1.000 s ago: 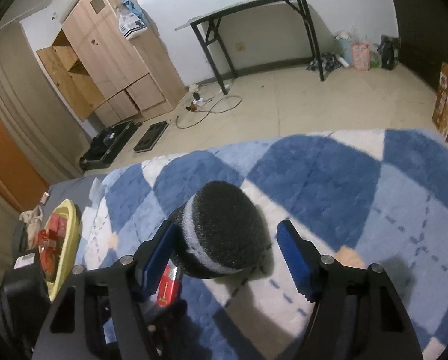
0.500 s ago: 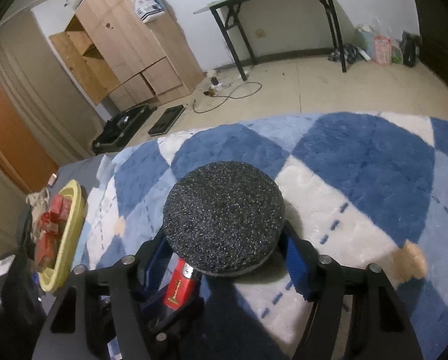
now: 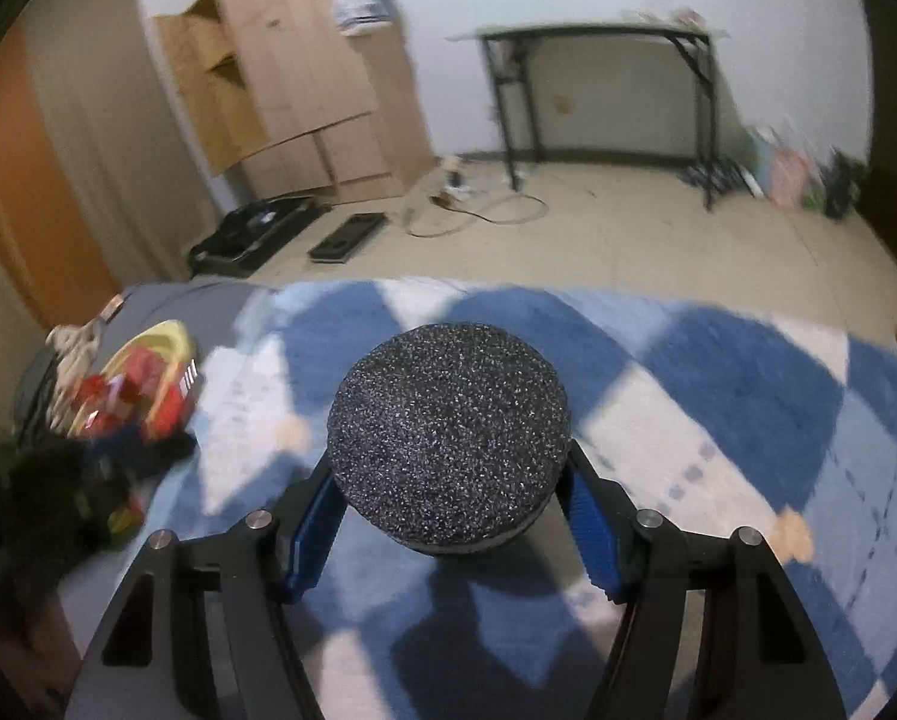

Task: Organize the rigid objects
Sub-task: 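Carry the lighter and sponge tin into the yellow tray and release them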

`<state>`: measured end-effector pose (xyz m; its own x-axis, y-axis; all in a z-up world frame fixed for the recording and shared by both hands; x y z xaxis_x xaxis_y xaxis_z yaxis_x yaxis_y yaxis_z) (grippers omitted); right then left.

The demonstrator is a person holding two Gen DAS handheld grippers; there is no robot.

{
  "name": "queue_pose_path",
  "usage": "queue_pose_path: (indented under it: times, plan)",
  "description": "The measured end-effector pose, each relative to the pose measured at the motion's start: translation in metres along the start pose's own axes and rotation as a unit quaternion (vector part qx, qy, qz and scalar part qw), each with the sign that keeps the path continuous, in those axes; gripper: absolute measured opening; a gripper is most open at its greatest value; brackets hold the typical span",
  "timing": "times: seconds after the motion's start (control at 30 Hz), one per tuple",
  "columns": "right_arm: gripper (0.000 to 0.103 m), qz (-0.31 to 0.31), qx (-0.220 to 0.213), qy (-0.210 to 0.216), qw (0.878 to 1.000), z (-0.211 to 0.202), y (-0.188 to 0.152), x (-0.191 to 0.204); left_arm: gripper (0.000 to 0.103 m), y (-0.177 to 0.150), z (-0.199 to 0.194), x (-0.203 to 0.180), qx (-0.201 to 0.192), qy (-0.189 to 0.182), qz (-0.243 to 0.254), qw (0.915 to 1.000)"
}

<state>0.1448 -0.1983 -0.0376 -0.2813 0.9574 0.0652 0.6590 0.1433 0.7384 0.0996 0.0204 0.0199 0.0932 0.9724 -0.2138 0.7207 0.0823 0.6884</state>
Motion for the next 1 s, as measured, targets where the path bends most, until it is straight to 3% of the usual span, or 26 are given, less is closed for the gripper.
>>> queue_pose_path:
  times: [0.2, 0.43, 0.67, 0.77, 1.0]
  plan:
    - [0.067, -0.069, -0.020, 0.049, 0.996, -0.033, 0.028, 0.096, 0.024, 0.027, -0.072, 0.097, -0.039, 0.059, -0.019, 0.9973]
    - [0.067, -0.135, -0.024, 0.108, 0.985, -0.042, 0.057, 0.223, 0.024, 0.012, -0.126, 0.220, -0.052, 0.117, -0.108, 0.9859]
    - [0.067, -0.227, 0.005, 0.111, 0.968, -0.001, 0.055, 0.326, 0.024, -0.018, -0.104, 0.274, -0.023, 0.114, -0.140, 0.9832]
    - [0.067, -0.274, 0.014, 0.095, 0.957, 0.025, 0.050, 0.349, 0.024, -0.023, -0.088, 0.281, -0.012, 0.095, -0.151, 0.9839]
    - [0.067, -0.306, 0.029, 0.086, 0.948, 0.072, 0.056, 0.373, 0.024, -0.034, -0.053, 0.292, 0.010, 0.071, -0.168, 0.9831]
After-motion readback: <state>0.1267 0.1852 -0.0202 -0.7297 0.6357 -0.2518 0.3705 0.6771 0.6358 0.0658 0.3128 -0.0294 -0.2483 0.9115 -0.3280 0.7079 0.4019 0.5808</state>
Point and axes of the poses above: each gripper's, at about its wrist camera, not at the fingertips, and z roughly the way its jaws point, x to its left, y to its top, the point moved 3 cm from there along z, roughly the way its jaws point, and after that the axes turned 11 degrees about -y, right-handed, at the moved point
